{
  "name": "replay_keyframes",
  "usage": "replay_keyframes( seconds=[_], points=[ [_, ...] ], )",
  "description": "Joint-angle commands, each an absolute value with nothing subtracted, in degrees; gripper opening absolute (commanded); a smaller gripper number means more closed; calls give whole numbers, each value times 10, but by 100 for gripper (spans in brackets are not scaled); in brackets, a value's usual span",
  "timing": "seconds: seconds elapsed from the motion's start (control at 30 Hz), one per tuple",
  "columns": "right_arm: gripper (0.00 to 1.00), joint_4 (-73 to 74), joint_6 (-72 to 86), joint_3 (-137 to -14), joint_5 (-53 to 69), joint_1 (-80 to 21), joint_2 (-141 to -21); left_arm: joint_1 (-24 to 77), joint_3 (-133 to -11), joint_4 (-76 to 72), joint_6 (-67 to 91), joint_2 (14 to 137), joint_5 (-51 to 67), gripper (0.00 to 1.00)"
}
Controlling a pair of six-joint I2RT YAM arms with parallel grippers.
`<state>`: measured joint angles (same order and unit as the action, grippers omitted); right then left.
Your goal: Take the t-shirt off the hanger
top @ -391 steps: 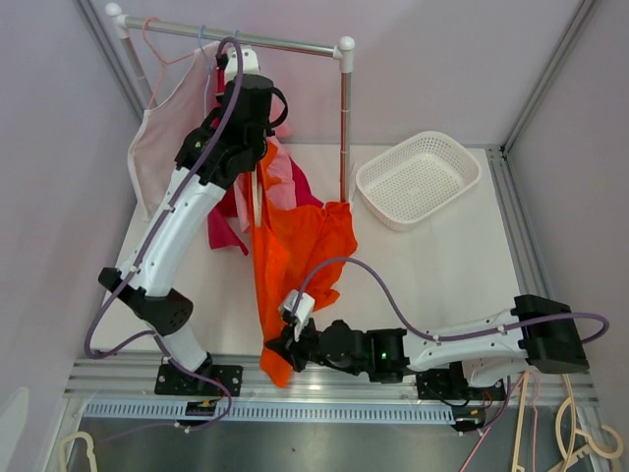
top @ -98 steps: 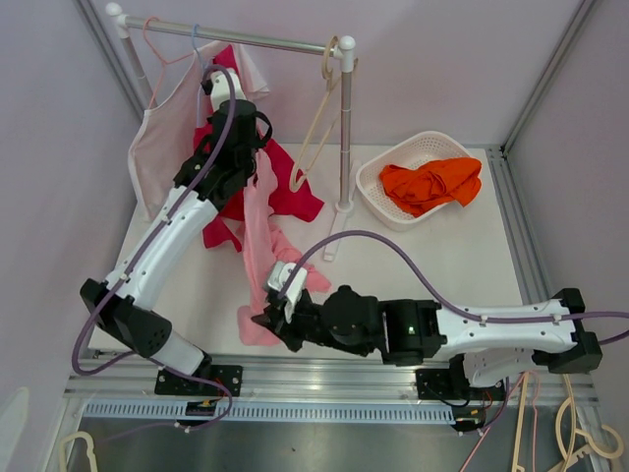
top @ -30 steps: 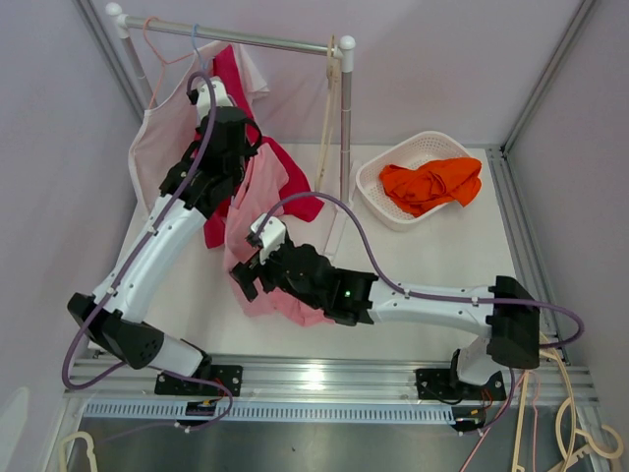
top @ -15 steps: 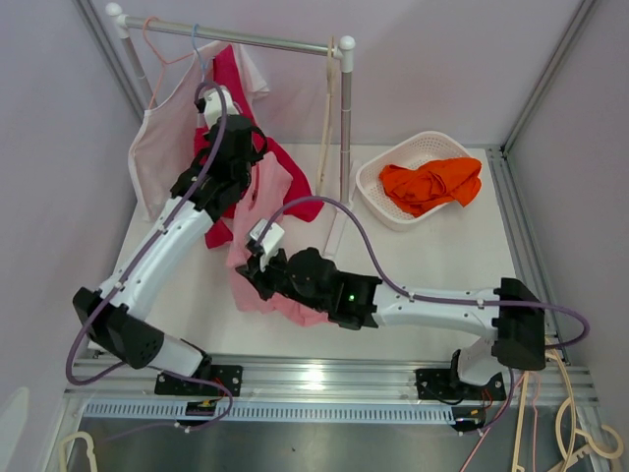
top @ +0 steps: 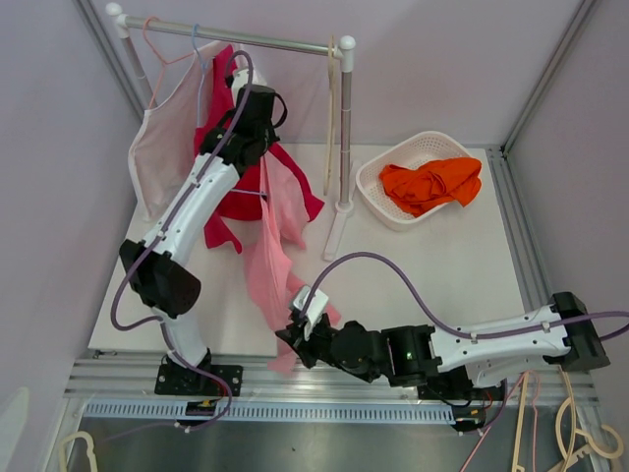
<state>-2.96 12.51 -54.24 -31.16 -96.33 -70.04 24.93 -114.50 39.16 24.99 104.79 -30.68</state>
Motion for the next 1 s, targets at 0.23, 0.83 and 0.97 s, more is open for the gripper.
replay_keyframes(
  seconds=[0.23,0.83,0.97],
  points=[
    [0,24,134,-613,-266,-776,-731,230,-1001,378,304,783,-176,1],
    [0,200,123,-854,-326,-697,-645,248,-696,335,290,391,-341,1],
    [0,302,136,-889,-383,-751,-608,248,-686,319,289,416,-320,1]
  ],
)
